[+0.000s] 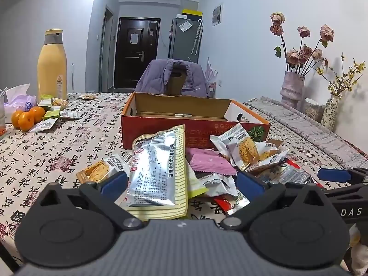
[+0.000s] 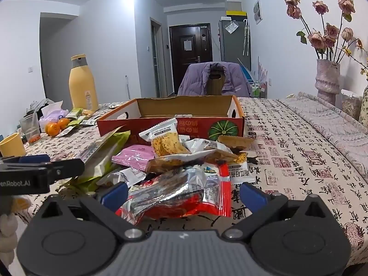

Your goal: Organize snacks

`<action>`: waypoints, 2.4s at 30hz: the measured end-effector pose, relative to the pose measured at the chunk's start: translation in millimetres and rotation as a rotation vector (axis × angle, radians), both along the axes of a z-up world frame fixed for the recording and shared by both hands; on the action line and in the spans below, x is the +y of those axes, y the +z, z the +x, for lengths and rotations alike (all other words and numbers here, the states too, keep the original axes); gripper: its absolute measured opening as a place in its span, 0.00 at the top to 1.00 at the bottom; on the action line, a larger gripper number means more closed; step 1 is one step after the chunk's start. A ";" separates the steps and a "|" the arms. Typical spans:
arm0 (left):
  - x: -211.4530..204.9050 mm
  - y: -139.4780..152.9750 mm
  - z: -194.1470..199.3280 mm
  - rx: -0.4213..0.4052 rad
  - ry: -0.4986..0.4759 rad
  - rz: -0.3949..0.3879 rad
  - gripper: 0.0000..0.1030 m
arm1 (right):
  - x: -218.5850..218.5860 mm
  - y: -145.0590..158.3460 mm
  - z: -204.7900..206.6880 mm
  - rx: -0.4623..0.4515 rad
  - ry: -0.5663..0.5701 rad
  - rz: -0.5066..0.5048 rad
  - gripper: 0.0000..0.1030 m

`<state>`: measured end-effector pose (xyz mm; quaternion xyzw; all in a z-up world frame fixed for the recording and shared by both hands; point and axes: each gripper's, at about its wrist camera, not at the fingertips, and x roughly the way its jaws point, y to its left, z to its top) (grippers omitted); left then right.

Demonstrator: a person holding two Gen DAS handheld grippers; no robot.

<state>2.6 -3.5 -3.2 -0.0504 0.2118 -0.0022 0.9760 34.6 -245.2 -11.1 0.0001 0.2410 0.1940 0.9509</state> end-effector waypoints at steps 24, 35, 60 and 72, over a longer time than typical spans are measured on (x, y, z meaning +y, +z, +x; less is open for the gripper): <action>3.8 -1.1 0.4 -0.006 -0.009 -0.018 0.00 | 3.0 1.2 0.8 0.006 -0.007 -0.017 0.00; 3.2 -0.6 0.3 -0.007 -0.011 -0.017 0.00 | 3.4 1.2 0.9 0.006 -0.005 -0.018 0.00; 4.4 -1.0 -1.5 -0.008 -0.014 -0.023 0.00 | 5.2 -0.6 -0.1 0.010 -0.006 -0.024 0.00; 5.6 -4.2 -0.7 -0.002 -0.015 -0.027 0.00 | 2.6 -5.4 4.8 0.041 -0.021 -0.022 0.00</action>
